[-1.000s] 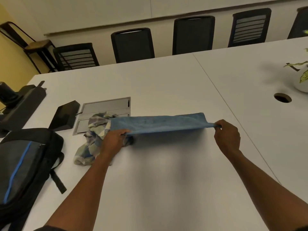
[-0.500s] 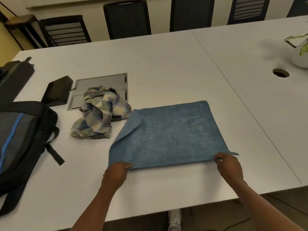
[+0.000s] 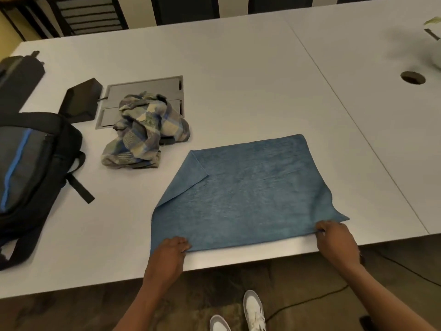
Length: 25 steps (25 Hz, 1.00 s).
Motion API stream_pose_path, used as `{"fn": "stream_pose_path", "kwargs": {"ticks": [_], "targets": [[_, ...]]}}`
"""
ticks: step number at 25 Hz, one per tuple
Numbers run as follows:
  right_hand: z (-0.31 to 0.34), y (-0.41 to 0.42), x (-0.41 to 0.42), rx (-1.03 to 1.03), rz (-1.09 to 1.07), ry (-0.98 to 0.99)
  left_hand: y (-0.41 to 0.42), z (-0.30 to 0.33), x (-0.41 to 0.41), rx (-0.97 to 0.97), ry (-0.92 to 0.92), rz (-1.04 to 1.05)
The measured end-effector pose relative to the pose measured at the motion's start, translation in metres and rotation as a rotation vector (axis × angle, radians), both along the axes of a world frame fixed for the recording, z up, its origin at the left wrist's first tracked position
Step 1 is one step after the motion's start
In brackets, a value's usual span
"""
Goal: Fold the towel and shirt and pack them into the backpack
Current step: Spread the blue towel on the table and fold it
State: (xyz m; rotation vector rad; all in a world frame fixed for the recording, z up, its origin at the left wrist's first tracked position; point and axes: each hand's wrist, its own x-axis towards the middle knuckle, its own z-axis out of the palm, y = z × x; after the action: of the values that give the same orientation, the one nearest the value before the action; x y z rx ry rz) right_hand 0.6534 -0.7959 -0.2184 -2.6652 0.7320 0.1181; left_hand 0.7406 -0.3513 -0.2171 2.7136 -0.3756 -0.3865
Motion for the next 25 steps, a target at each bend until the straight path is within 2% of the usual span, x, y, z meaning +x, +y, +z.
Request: {"fn": "stream_pose_path", "kwargs": {"ticks": [5,7,10,14,16,20,25], "targets": [[0.011,0.022,0.000,-0.027,-0.006,-0.013,-0.007,0.003,0.000,0.021,-0.122,0.031],[0.016,0.041,0.015,-0.034,-0.001,-0.145,-0.020,0.004,0.009,-0.023,-0.134,0.074],[0.006,0.071,0.060,0.055,0.135,-0.278,-0.045,-0.006,0.035,-0.105,-0.111,0.062],[-0.029,0.094,0.125,0.093,0.201,-0.123,-0.071,-0.023,0.083,-0.118,-0.058,0.023],[-0.048,0.099,0.134,0.024,0.216,-0.078,-0.080,-0.028,0.100,-0.134,-0.054,0.035],[-0.070,0.103,0.124,-0.127,0.257,-0.167,-0.084,-0.037,0.118,-0.119,-0.094,0.049],[-0.069,0.105,0.123,-0.169,0.240,-0.157,-0.071,-0.039,0.144,-0.011,-0.117,0.090]]}}
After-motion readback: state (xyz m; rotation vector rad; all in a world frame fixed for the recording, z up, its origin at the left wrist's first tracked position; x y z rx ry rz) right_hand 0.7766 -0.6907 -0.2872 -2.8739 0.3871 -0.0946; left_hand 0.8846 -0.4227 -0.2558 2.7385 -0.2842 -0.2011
